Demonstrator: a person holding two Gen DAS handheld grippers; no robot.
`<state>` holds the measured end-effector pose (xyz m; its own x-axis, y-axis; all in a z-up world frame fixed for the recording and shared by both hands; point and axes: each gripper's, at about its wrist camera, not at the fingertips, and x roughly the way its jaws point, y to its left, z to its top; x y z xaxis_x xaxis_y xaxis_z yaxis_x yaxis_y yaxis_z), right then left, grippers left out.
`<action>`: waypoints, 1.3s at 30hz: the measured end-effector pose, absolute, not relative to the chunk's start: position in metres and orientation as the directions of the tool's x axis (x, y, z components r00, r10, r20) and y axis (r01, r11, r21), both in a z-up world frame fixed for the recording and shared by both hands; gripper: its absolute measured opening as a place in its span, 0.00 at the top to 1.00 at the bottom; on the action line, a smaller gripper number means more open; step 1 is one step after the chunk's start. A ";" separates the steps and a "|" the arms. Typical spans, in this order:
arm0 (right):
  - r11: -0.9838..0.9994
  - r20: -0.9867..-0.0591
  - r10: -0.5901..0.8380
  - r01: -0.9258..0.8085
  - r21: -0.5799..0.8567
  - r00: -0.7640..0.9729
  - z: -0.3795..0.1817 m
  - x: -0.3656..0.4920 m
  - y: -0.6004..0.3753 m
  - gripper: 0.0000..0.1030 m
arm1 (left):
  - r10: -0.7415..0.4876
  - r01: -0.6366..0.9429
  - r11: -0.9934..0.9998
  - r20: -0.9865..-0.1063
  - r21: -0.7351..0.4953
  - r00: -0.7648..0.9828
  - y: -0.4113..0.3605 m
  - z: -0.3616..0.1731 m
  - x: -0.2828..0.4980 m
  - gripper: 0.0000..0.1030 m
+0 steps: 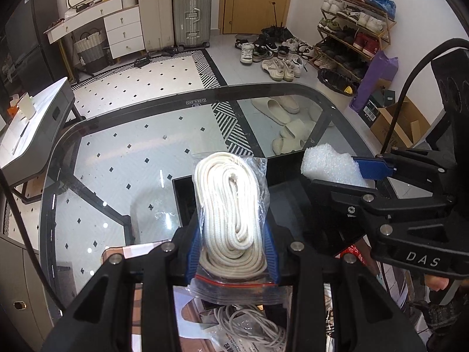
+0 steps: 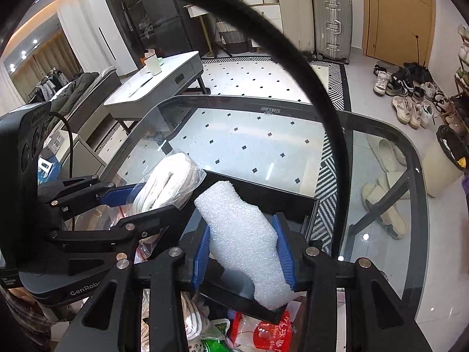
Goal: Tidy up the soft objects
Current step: 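Release the rope bag into the black box with the left tool while the right tool releases the foam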
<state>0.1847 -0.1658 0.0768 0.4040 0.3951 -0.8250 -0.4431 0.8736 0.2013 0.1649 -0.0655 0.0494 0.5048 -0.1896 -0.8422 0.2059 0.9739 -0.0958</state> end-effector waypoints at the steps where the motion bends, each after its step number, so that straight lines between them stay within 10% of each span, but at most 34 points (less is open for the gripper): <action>1: 0.873 -0.826 0.399 -0.441 0.209 0.398 0.074 0.187 -0.163 0.60 | -0.191 0.208 0.973 -0.845 -0.098 0.500 -0.066 0.048 0.167 0.66; 25: 0.878 -0.848 0.405 -0.406 0.256 0.342 0.044 0.204 -0.156 0.57 | -0.212 0.197 0.971 -0.870 -0.136 0.445 -0.067 0.025 0.181 0.64; 33: 0.883 -0.837 0.409 -0.389 0.262 0.364 0.052 0.204 -0.167 0.44 | -0.243 0.186 0.967 -0.862 -0.176 0.445 -0.058 0.030 0.180 0.49; 39: 0.884 -0.825 0.420 -0.377 0.277 0.379 0.061 0.200 -0.173 0.23 | -0.247 0.209 0.964 -0.845 -0.165 0.474 -0.062 0.039 0.172 0.14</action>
